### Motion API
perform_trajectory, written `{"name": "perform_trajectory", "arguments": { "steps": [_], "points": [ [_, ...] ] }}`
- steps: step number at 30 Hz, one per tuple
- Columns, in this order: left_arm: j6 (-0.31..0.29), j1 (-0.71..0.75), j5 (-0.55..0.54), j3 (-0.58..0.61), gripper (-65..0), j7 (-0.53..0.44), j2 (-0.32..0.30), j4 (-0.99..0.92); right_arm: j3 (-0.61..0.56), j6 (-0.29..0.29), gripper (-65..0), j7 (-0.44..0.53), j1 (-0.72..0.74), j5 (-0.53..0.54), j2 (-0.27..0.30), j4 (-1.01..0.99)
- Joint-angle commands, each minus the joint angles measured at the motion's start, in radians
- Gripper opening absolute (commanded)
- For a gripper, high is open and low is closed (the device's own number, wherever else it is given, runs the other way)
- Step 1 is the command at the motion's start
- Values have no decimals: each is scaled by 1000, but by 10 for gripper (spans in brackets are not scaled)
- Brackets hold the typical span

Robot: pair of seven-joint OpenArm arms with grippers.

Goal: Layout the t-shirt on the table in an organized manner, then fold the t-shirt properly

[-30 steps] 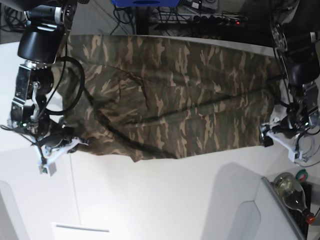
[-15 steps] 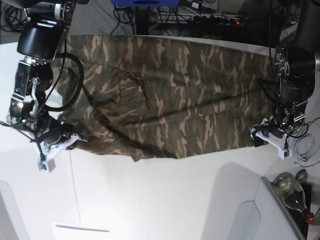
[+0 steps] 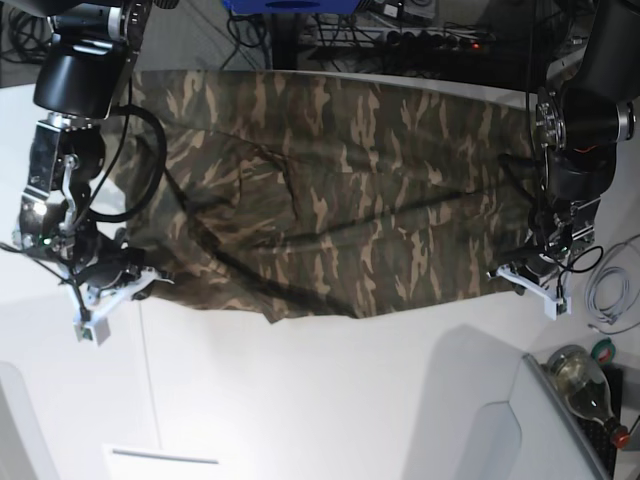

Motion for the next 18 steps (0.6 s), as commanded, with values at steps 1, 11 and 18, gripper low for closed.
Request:
{"name": "perform_trajectory", "arguments": {
  "steps": [1, 11, 18],
  "points": [
    [-6, -18, 8, 0, -650, 27, -9, 26, 2, 7, -650, 25, 22, 12, 20, 14],
    [-6, -45, 8, -1, -650, 87, -9, 250, 1, 7, -650, 140, 133, 12, 67, -147],
    [-6, -104, 8, -1, -650, 123, -6, 296, -1, 7, -650, 149, 251, 9, 79, -212]
  ]
}}
